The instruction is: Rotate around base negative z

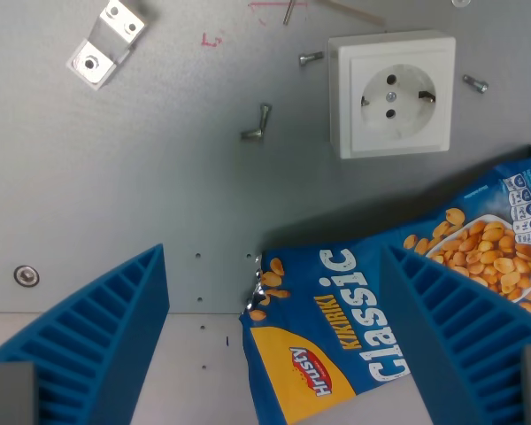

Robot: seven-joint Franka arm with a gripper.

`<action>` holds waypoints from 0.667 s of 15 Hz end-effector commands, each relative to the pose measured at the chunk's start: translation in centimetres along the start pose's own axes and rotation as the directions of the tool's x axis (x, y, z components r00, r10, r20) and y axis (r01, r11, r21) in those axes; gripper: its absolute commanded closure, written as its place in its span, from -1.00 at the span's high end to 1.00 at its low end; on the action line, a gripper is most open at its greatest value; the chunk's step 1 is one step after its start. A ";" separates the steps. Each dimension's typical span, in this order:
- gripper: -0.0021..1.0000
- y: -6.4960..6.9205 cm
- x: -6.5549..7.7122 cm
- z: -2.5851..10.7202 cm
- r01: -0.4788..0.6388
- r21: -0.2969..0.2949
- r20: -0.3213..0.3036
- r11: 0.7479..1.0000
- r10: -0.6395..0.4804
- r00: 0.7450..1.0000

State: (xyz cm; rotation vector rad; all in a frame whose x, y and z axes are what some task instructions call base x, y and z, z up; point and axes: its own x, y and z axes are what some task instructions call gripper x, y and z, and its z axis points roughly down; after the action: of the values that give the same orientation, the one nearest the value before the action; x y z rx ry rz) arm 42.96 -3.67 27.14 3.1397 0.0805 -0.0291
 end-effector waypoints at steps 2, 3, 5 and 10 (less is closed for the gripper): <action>1.00 0.0 0.0 -0.2 -0.026 0.000 -0.006 1.000 0.026 1.000; 1.00 0.0 0.0 -0.2 -0.040 0.000 -0.006 0.999 0.040 0.999; 1.00 0.0 0.0 -0.2 -0.066 0.001 -0.006 0.998 0.066 0.998; 1.00 0.0 0.0 -0.2 -0.133 0.003 -0.006 0.991 0.133 0.991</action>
State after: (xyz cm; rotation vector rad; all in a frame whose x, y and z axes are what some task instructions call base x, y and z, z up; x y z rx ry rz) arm 42.96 -3.66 27.14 3.1410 0.0102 -0.0290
